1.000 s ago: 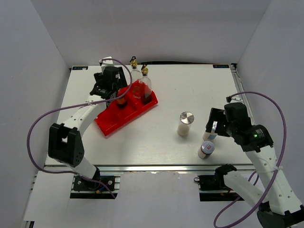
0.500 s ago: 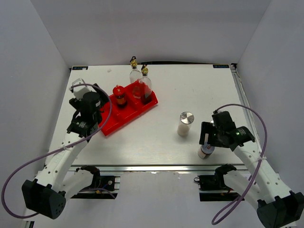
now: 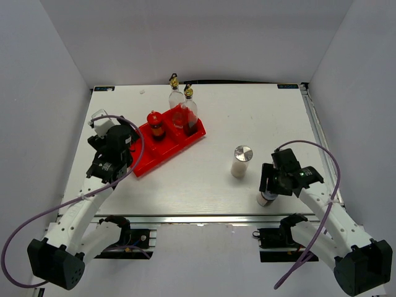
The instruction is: Organize the condiment bottles
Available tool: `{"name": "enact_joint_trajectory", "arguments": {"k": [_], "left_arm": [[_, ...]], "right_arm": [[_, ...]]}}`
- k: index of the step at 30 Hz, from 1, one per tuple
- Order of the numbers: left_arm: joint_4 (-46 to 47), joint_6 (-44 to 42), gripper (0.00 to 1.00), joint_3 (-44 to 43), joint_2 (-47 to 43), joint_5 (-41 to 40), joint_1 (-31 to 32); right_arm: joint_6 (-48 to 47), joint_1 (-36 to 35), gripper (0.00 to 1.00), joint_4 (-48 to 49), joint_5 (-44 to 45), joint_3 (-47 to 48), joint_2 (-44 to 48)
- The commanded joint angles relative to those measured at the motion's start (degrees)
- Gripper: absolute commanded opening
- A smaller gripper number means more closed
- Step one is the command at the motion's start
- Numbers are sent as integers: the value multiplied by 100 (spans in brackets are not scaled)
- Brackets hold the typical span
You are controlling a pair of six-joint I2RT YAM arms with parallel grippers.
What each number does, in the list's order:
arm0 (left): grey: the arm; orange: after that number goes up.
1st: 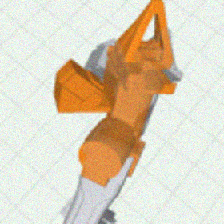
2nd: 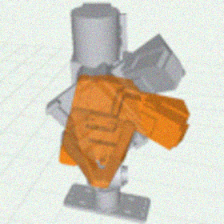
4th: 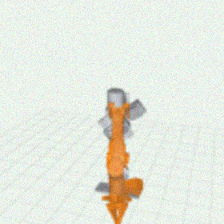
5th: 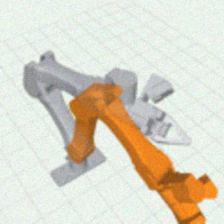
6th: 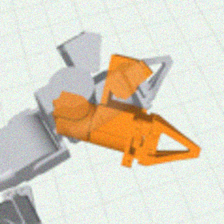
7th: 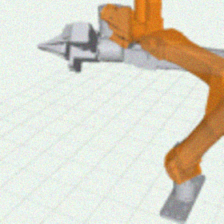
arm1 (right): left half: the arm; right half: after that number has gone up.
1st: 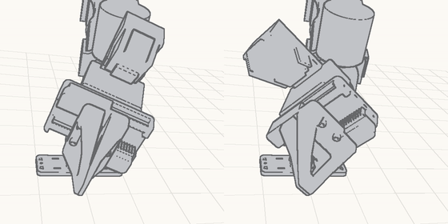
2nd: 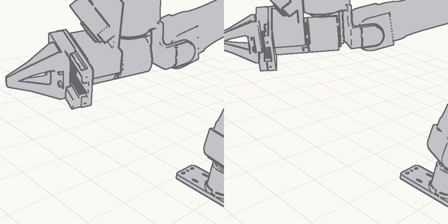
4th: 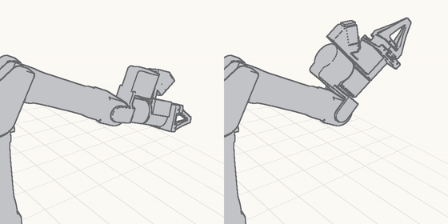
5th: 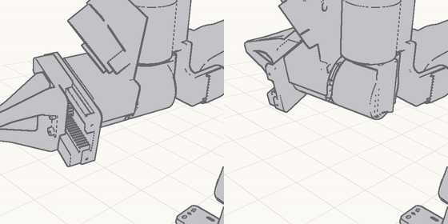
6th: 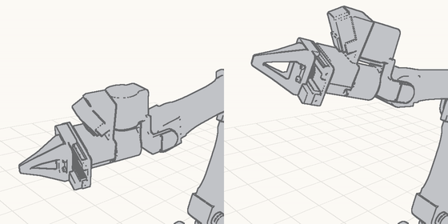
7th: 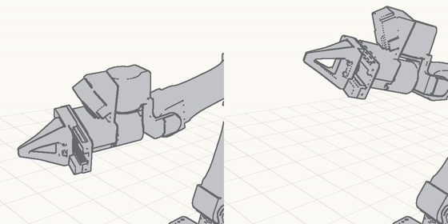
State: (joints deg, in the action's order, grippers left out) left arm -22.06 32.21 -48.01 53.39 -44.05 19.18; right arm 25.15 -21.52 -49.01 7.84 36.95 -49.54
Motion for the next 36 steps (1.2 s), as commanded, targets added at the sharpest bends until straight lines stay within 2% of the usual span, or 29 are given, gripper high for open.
{"name": "enact_joint_trajectory", "arguments": {"k": [1,2,4,5,6,12,14,17,22,23,31,36], "left_arm": [[-70,119,98,142,-319,-209,-28],[0,111,98,212,-416,-183,-28],[35,93,98,257,-452,-130,-28],[36,75,98,257,-452,-112,-20],[9,75,98,248,-461,-130,-28],[44,58,98,274,-417,-104,-28],[62,58,98,283,-425,-86,-28],[106,58,98,318,-460,-51,-28],[141,84,98,380,-434,-156,-28],[132,119,98,389,-417,-217,-28],[71,181,98,415,-346,-508,-28],[132,146,98,450,-355,-482,-28]], "right_arm": [[131,-115,14,-292,95,285,49],[96,-229,9,-336,43,356,93],[-131,-326,7,-241,-474,558,181],[-176,-370,0,-171,-667,620,199],[-246,-545,0,-74,-1017,664,208],[-642,-1994,0,567,-1556,1542,-424],[-765,-2704,0,909,-1435,2076,-915],[-1107,-3234,0,1287,-1004,2693,-1785],[-1468,-3280,0,2105,-801,4072,-3391],[-1504,-3271,0,2272,-540,4310,-3631],[-1802,-3280,0,2537,-107,7339,-6178],[-1908,-3280,0,2800,200,8117,-6963]]}}
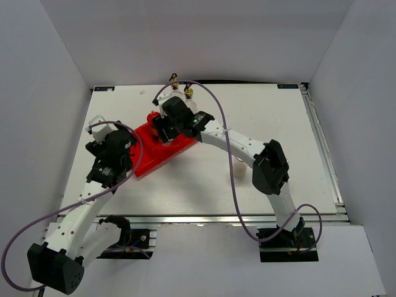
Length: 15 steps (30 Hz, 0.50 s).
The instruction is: Organize the condiment bottles
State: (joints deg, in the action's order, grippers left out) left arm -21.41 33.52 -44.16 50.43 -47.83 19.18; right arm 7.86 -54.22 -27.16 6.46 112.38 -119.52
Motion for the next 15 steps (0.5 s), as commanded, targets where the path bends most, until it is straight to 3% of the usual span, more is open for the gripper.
{"name": "enact_joint_trajectory", "arguments": {"k": [1,7,15], "left_arm": [[84,-3,98,66,-60,-77,-28],[102,-47,98,74,-78,-16,-28],[181,-73,98,118,-78,116,-28]], "right_arm": [[-232,-1,0,928,399,583,-87],[-505,-10,0,1310,848,838,-553],[-584,-10,0,1617,655,733,-1028]]}}
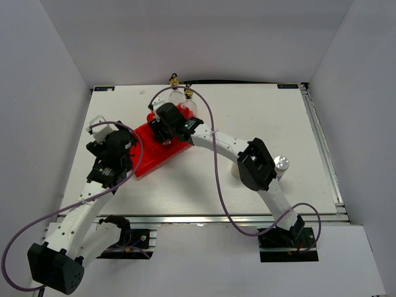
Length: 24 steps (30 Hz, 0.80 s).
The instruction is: Organize the condiment bottles
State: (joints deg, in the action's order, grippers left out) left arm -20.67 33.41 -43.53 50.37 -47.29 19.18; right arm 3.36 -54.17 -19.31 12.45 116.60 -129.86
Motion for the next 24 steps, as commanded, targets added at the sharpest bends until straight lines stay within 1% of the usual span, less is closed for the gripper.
{"name": "enact_joint_trajectory", "arguments": {"k": [1,3,4,6,7,9,10,13,15,20,22,23,24], "left_arm": [[107,-63,98,55,-62,97,-28],[98,-71,98,37,-45,123,-28],[98,-71,98,37,-36,132,-28],[80,-71,98,37,-54,150,-28],[80,-71,98,46,-62,158,-28],[89,-80,98,46,-89,193,-28],[89,-80,98,46,-89,194,-28],[72,-80,98,20,-89,220,-28],[71,-80,98,11,-80,264,-28],[28,-63,98,-59,-132,308,-28],[10,-36,98,-94,-168,343,-28],[19,-36,98,-94,-194,378,-28],[27,-36,98,-94,-212,422,-28]], "right_arm": [[-99,-14,0,806,65,372,-47],[-63,-14,0,780,82,399,-127],[-46,-6,13,762,108,373,-136],[-28,-14,25,753,144,338,-110],[7,-14,41,762,161,303,-92],[25,-14,53,780,170,197,-31],[34,-6,64,762,170,179,-4],[34,-14,74,710,118,170,92],[-36,-14,89,666,-5,170,215],[-54,-14,89,516,-259,57,689],[-28,-14,89,525,-322,-127,909],[-28,-14,90,534,-383,-233,1171],[-19,-14,89,499,-418,-469,1313]]}}
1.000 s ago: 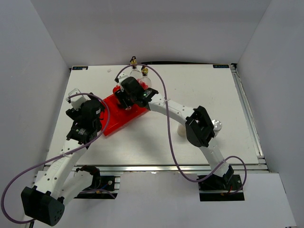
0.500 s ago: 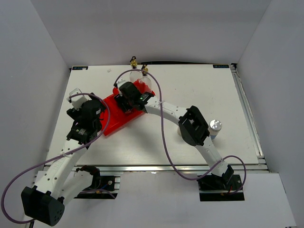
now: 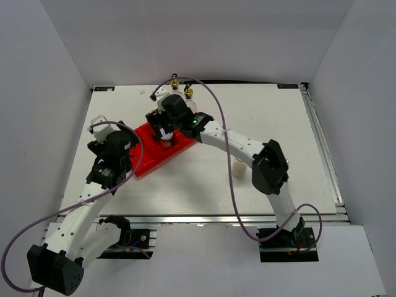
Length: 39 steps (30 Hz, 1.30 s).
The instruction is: Organize the condiment bottles
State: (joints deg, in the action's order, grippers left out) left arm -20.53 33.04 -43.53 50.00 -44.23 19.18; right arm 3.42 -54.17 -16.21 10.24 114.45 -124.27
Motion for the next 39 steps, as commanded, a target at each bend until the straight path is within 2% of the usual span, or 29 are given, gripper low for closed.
{"name": "enact_joint_trajectory", "arguments": {"k": [1,4,6,7,8,10,11,14,16,18,19,22,26,31,34,39], "left_arm": [[49,1,98,-94,-183,203,-28],[181,-86,98,-68,-227,501,-28],[278,-157,98,-7,-184,756,-28],[409,-218,98,37,-175,1106,-28],[488,-245,98,72,-157,1292,-28],[690,-315,98,169,-105,1644,-20],[735,-368,98,178,-78,2037,-20],[1015,-473,98,195,97,2933,129],[1287,-596,98,266,220,3270,461],[1333,-728,98,240,326,3228,840],[1350,-894,98,153,440,3123,1320],[1359,-1229,98,-138,843,3148,2115],[1569,-1519,98,-656,1643,3534,2888],[1175,-2037,98,-2156,2970,4000,3460],[1131,-2257,98,-2694,3770,4403,3663],[534,-2512,98,-4083,5096,4633,3847]], "right_arm": [[9,-14,89,162,-233,-396,920],[36,-14,89,126,-260,-1282,1763],[141,-14,89,179,21,-2011,2624],[185,-6,89,379,187,-2859,2958],[316,-6,89,477,676,-3285,3596],[448,21,89,609,1223,-4363,4215],[545,73,89,584,1705,-4640,4749],[1019,643,89,199,1841,-5334,5568],[1283,1195,90,31,1859,-5573,5921],[1476,1661,89,-76,1946,-5898,6448],[1512,1821,89,-67,1990,-5995,6624],[1609,2384,90,-119,1973,-6251,7239],[1671,3051,89,-408,2043,-6330,7391],[1881,3562,89,-1033,3097,-6286,7311],[1838,3870,89,-894,2827,-6461,7477],[1794,4099,90,-770,2589,-6673,7715]]}}
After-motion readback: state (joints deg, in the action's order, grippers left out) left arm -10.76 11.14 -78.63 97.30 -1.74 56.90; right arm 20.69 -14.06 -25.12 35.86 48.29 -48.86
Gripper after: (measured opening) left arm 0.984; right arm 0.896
